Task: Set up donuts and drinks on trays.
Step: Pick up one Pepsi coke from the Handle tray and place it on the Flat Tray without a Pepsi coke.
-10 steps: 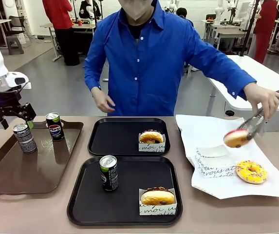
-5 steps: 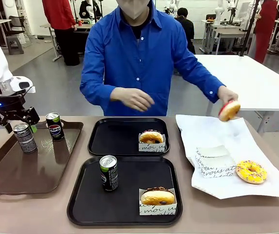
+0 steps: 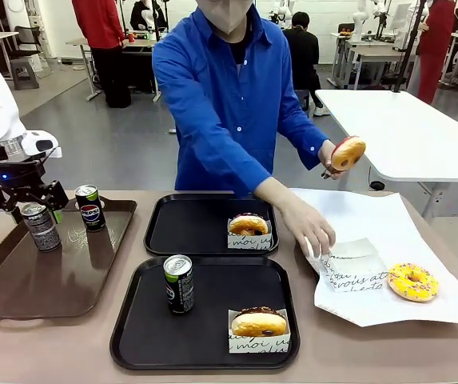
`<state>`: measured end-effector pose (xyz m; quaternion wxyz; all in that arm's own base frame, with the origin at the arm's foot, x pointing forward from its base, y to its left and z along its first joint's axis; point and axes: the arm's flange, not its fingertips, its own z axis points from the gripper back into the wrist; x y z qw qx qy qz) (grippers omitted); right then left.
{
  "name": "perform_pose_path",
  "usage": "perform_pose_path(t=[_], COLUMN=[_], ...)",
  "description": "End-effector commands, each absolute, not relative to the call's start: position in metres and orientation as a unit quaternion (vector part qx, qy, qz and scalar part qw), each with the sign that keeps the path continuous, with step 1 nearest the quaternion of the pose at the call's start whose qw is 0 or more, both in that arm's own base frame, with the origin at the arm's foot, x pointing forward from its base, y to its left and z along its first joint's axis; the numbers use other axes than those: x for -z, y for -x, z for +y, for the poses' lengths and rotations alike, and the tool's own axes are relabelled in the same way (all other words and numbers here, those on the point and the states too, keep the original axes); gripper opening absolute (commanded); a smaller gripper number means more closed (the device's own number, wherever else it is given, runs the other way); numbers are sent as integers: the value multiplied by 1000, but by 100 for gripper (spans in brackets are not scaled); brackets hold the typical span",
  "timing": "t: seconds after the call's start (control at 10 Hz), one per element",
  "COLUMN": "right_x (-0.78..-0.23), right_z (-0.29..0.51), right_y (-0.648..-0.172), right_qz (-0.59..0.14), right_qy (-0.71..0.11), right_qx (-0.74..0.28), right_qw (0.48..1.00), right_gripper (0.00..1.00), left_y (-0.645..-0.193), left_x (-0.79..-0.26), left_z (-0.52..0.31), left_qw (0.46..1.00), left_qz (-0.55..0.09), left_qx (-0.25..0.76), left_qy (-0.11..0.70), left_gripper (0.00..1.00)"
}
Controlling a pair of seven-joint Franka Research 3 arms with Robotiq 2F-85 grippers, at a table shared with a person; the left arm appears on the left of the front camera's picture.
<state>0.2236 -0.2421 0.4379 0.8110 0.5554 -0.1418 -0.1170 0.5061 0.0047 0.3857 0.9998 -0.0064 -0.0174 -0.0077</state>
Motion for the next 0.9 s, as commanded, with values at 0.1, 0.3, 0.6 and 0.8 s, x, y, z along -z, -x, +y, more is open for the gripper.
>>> perform_pose_path(t=[0.1,0.3,0.6,0.8], right_x=[-438,-438,-438,-438], right_z=[-241,-241,-241,-241], right_y=[-227,-227,-227,-227], right_qz=[-149,-149,-149,-149], right_qy=[-563,-563,-563,-563], right_qx=[114,114,114,114], right_qw=[805,805,805,805], right_gripper=[100,100,100,100], left_y=[-503,-503,-503,-498], left_x=[-382,-382,-382,-390], left_z=[-1,-1,-1,-2], left_qw=[999,999,999,999], left_qz=[-33,-33,-34,-35], left_qx=[-8,-9,-11,-15], left_qy=[-12,-13,-15,-21], left_gripper=[54,0,18,0])
